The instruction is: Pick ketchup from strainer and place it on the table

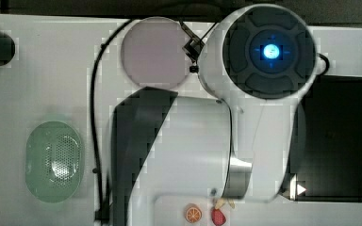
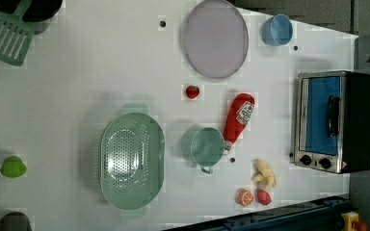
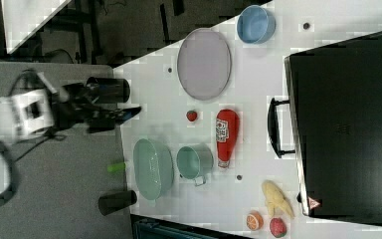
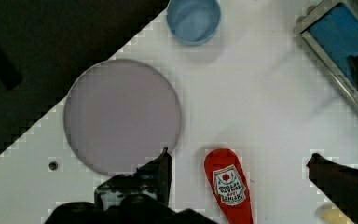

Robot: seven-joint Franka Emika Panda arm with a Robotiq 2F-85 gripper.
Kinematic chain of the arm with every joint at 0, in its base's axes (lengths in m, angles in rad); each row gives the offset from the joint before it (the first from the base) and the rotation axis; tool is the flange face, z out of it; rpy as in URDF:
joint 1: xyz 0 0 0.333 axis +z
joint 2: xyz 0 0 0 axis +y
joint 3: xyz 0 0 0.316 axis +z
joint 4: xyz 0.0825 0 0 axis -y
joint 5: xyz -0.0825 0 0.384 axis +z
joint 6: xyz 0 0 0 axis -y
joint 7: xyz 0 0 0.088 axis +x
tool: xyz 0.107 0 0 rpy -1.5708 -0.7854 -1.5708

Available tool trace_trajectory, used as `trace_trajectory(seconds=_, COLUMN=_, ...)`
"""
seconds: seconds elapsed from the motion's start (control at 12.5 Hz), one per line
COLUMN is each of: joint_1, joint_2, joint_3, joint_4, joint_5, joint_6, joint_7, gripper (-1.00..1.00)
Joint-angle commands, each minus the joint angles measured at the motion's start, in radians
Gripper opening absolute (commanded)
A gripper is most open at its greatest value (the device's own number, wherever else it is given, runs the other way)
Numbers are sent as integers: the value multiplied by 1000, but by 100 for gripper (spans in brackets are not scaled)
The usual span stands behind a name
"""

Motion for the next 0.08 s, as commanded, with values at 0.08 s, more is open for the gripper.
trace_trajectory(seconds=0.08, joint_1=0, joint_2=50, joint_3=19, joint_4=22, joint_5=1, joint_6=-114, joint_7=124, gripper=100)
